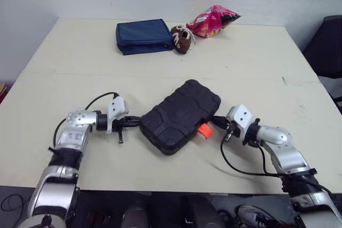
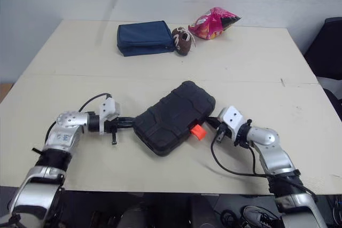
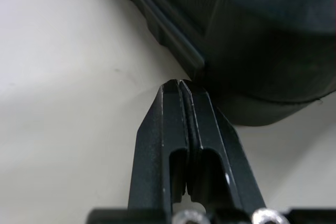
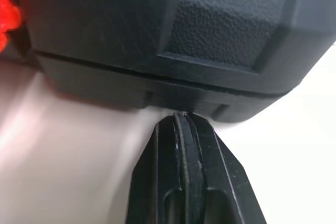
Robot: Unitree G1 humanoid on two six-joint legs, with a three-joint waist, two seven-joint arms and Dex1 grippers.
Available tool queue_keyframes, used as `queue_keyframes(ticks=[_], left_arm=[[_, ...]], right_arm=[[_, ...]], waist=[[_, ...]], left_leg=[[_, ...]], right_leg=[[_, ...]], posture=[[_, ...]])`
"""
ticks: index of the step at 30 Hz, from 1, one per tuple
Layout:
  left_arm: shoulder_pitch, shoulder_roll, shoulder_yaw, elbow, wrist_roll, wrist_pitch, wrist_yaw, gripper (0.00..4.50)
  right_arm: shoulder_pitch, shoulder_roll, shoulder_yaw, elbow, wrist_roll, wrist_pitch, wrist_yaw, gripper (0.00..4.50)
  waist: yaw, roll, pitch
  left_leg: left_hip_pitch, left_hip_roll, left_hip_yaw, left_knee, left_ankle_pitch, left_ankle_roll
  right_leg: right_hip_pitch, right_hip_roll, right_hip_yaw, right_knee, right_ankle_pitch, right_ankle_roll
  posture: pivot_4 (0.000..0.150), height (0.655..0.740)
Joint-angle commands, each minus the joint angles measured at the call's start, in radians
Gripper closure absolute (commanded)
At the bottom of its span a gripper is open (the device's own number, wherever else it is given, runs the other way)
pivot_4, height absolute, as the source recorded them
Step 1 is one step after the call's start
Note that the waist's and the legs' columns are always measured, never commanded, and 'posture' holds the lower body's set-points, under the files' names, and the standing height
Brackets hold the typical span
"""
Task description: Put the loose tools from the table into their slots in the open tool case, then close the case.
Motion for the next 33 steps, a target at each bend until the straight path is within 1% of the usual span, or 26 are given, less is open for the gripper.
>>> queue_keyframes(ticks=[1,3,4,5,7,8,9,11,13,14,16,18,21,25,28,33], left_arm=[[-0.016,0.000,0.178,-0.222,-0.202,0.191,0.129,4.48],[-0.034,-0.013,0.230,-0.321,-0.302,0.289,0.174,4.48],[-0.044,-0.012,0.217,-0.389,-0.341,0.346,0.172,4.48],[-0.049,-0.010,0.206,-0.438,-0.366,0.390,0.174,4.48],[-0.101,-0.064,0.162,-0.528,-0.486,0.519,0.183,4.48],[-0.129,-0.083,0.137,-0.530,-0.499,0.550,0.184,4.48],[-0.155,-0.095,0.107,-0.516,-0.484,0.557,0.175,4.48],[-0.202,-0.109,0.017,-0.448,-0.392,0.507,0.139,4.48],[-0.230,-0.114,-0.084,-0.383,-0.292,0.429,0.098,4.48],[-0.247,-0.126,-0.144,-0.341,-0.230,0.381,0.087,4.48],[-0.272,-0.152,-0.215,-0.271,-0.154,0.312,0.073,4.48],[-0.292,-0.209,-0.234,-0.189,-0.135,0.286,0.076,4.48],[-0.311,-0.242,-0.303,-0.044,-0.021,0.200,0.087,4.48],[-0.321,-0.269,-0.306,0.014,0.016,0.195,0.106,4.48],[-0.315,-0.273,-0.326,0.032,0.053,0.200,0.113,4.48],[-0.287,-0.279,-0.327,0.024,0.072,0.223,0.113,4.48]], right_arm=[[0.059,-0.042,-0.051,-0.024,-0.005,0.000,0.001,4.50],[0.088,-0.059,-0.086,-0.053,0.004,-0.001,-0.011,4.50],[0.115,-0.064,-0.117,-0.100,0.026,0.013,-0.018,4.50],[0.135,-0.067,-0.137,-0.135,0.043,0.025,-0.022,4.50],[0.200,-0.056,-0.190,-0.295,0.154,0.018,0.016,4.50],[0.229,-0.062,-0.203,-0.372,0.192,0.042,0.030,4.50],[0.256,-0.067,-0.212,-0.442,0.218,0.069,0.034,4.50],[0.298,-0.081,-0.207,-0.560,0.253,0.150,0.026,4.50],[0.315,-0.082,-0.190,-0.632,0.269,0.214,0.011,4.50],[0.317,-0.082,-0.176,-0.658,0.261,0.232,0.003,4.50],[0.315,-0.079,-0.155,-0.693,0.246,0.263,-0.012,4.50],[0.303,-0.072,-0.131,-0.713,0.221,0.300,-0.040,4.50],[0.276,-0.060,-0.071,-0.713,0.151,0.349,-0.095,4.50],[0.259,-0.033,-0.046,-0.719,0.118,0.382,-0.141,4.50],[0.256,-0.040,-0.027,-0.727,0.098,0.409,-0.145,4.50],[0.226,-0.035,-0.026,-0.727,0.095,0.430,-0.142,4.50]], waist=[[0.008,0.001,0.000],[0.019,0.001,0.000],[0.021,0.001,0.000],[0.027,0.001,0.000],[0.036,0.004,0.000],[0.040,0.005,0.001],[0.039,0.006,0.001],[0.038,0.006,0.001],[0.031,0.007,0.001],[0.027,0.007,0.001],[0.021,0.007,0.001],[0.020,0.007,0.001],[0.014,0.007,0.001],[0.014,0.007,0.001],[0.015,0.007,0.001],[0.015,0.008,-0.001]], left_leg=[[0.000,0.000,0.000,0.000,0.000,0.000],[-0.007,0.000,-0.005,0.002,0.000,0.000],[-0.011,0.000,-0.007,0.005,0.000,0.000],[-0.012,0.000,-0.007,0.006,0.000,0.000],[-0.013,-0.002,-0.007,0.006,-0.001,0.001],[-0.013,-0.003,-0.007,0.006,-0.001,0.002],[-0.013,-0.004,-0.007,0.007,-0.001,0.002],[-0.013,-0.004,-0.006,0.008,-0.001,0.002],[-0.011,-0.004,-0.005,0.007,-0.001,0.001],[-0.011,-0.004,-0.004,0.007,-0.001,0.001],[-0.011,-0.004,-0.004,0.006,-0.001,0.000],[-0.012,-0.004,-0.004,0.006,-0.001,0.000],[-0.014,-0.003,-0.003,0.007,-0.001,0.001],[-0.013,-0.002,-0.003,0.007,-0.001,0.001],[-0.013,-0.002,-0.003,0.007,-0.001,0.001],[-0.012,-0.002,-0.003,0.007,-0.001,0.001]], right_leg=[[0.000,0.000,0.000,0.000,0.000,0.000],[-0.003,0.000,-0.004,0.000,0.000,0.000],[-0.007,-0.001,-0.006,0.000,0.000,0.000],[-0.007,-0.002,-0.006,0.001,0.000,0.001],[-0.007,-0.003,-0.006,0.000,0.001,0.001],[-0.007,-0.003,-0.005,0.000,0.001,0.002],[-0.007,-0.003,-0.005,-0.001,0.001,0.002],[-0.007,-0.002,-0.004,0.000,0.002,0.003],[-0.006,0.002,-0.002,0.000,0.002,0.004],[-0.006,0.003,-0.001,0.000,0.002,0.003],[-0.007,0.003,-0.001,-0.001,0.001,0.003],[-0.008,0.003,-0.001,-0.001,0.001,0.002],[-0.010,0.003,0.000,-0.001,0.001,0.003],[-0.010,0.003,0.000,-0.001,0.001,0.003],[-0.009,0.003,0.000,-0.001,0.001,0.003],[-0.008,0.003,0.000,-0.001,0.001,0.003]], posture=[[0.150,0.7400],[0.150,0.7400],[0.150,0.7400],[0.150,0.7400],[0.150,0.7400],[0.150,0.7400],[0.150,0.7400],[0.150,0.7400],[0.150,0.7400],[0.150,0.7400],[0.150,0.7400],[0.150,0.7400],[0.150,0.7400],[0.150,0.7400],[0.150,0.7400],[0.150,0.7400]])
